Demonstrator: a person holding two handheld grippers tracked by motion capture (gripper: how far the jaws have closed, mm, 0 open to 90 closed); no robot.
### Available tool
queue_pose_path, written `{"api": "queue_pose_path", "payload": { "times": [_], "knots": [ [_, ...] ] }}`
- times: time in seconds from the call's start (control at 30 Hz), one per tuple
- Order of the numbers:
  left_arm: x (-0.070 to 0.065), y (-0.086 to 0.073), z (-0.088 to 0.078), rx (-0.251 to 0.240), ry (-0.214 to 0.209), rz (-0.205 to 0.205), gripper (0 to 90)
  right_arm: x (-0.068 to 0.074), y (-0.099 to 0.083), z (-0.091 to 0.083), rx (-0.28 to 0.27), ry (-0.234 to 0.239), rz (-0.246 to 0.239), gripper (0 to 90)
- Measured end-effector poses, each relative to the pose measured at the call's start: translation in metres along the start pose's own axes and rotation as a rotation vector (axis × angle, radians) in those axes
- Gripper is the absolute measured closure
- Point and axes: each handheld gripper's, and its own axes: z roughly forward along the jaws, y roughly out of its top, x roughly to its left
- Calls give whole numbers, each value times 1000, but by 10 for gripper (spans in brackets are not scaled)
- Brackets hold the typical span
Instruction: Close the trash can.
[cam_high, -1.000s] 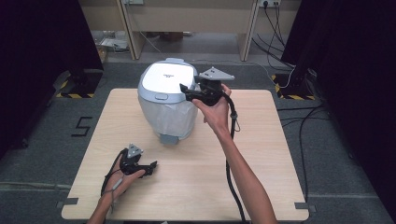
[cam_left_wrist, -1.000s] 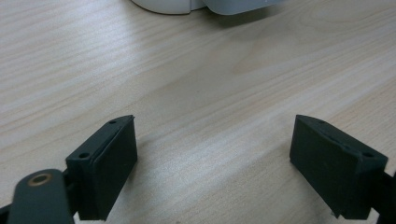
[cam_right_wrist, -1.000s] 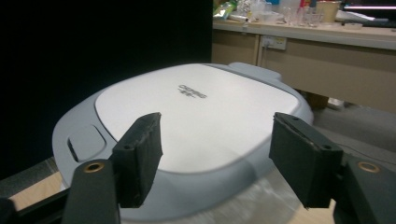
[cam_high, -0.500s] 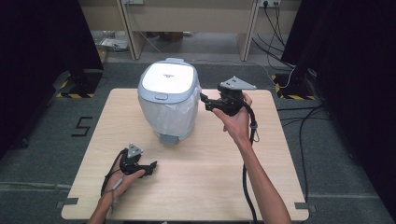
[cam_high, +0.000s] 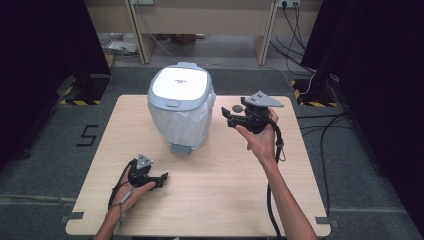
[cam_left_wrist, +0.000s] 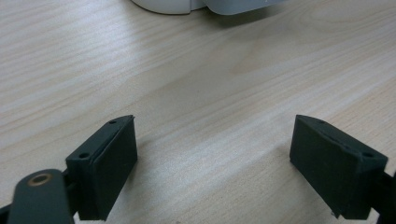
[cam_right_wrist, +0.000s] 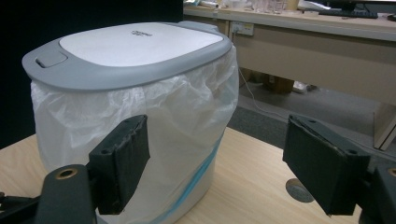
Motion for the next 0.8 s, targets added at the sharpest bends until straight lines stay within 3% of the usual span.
{"api": "queue_pose_path", "payload": {
  "times": [0.4, 0.57, 0.8],
  "knots": [
    [0, 0, 0, 0, 0, 0, 139, 4, -14, -11, 11, 15, -6, 228],
    [0, 0, 0, 0, 0, 0, 139, 5, -27, -16, 27, 4, -27, 222],
    [0, 0, 0, 0, 0, 0, 139, 4, -43, -21, 36, 16, -15, 220]
  ]
}}
